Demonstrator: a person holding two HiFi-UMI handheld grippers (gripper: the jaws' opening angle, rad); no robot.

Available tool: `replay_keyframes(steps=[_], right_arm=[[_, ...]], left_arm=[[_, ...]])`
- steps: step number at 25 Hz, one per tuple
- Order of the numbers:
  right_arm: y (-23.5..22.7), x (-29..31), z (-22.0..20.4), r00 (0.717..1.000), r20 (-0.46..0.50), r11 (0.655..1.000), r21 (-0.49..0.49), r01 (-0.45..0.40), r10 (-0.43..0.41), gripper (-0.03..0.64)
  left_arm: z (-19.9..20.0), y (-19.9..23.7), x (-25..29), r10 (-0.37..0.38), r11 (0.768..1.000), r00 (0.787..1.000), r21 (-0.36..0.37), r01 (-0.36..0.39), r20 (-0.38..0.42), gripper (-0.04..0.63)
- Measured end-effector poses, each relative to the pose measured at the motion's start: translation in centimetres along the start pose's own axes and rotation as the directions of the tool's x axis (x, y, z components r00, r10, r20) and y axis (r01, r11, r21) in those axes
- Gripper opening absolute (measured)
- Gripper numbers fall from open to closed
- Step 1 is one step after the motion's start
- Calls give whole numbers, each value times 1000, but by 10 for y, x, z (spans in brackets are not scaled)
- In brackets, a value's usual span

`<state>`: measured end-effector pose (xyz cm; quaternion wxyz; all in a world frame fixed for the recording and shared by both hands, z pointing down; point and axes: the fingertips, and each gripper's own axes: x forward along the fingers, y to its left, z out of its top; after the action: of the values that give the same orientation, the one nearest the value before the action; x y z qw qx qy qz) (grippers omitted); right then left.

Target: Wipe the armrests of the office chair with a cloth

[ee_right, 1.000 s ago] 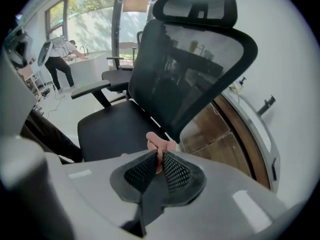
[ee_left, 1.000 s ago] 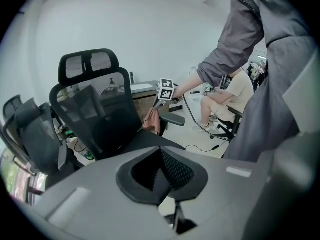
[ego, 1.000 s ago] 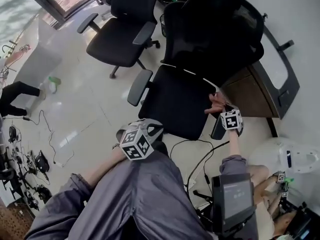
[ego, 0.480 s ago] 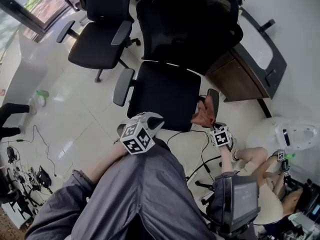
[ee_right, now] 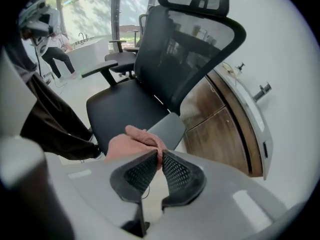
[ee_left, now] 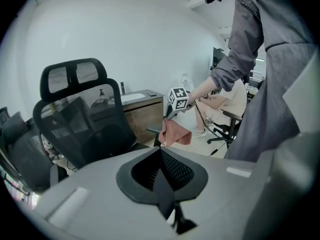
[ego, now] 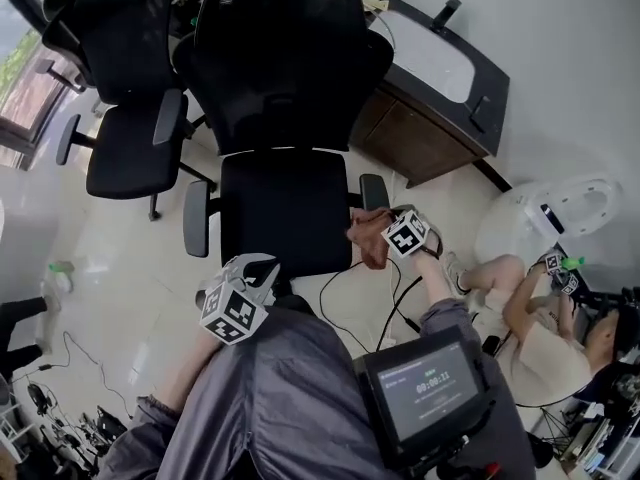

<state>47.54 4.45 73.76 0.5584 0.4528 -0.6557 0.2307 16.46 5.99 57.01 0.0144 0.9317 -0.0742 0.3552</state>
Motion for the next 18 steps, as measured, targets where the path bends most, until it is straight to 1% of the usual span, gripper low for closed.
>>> replay_keyframes(steps=[3,5,7,10,11,13,14,16,18], right_arm=[[-36,16,23,997,1,997,-7,71,-71,29],[-54,28,42,995,25,995,-12,98,-98,29],[-74,35,55,991,42,992,3,126,-126,29],[-101,33,66,977,29,977,36,211,-213,29],[-103,34,73,973,50,974,36,222,-224,29],[-100,39,89,970,108,976,24,218,-220,29],[-96,41,91,970,119,978,21,209,-210,29],[-82,47,82,980,95,984,25,175,-177,29],[-59,54,58,991,35,991,37,129,-130,29]], left_arm=[[-2,9,-9,22,1000,1000,-15,-22,-14,17],[-4,15,-17,43,999,999,-24,-43,-21,17],[-3,21,-22,58,998,998,-29,-59,-24,17],[-2,28,-29,74,997,997,-34,-74,-20,17],[-1,31,-31,77,996,997,-34,-78,-16,17],[2,35,-33,79,996,997,-26,-80,-4,17],[5,36,-32,77,997,997,-19,-77,2,17],[10,35,-30,66,998,998,-5,-66,10,17],[13,31,-29,49,999,999,6,-49,14,17]])
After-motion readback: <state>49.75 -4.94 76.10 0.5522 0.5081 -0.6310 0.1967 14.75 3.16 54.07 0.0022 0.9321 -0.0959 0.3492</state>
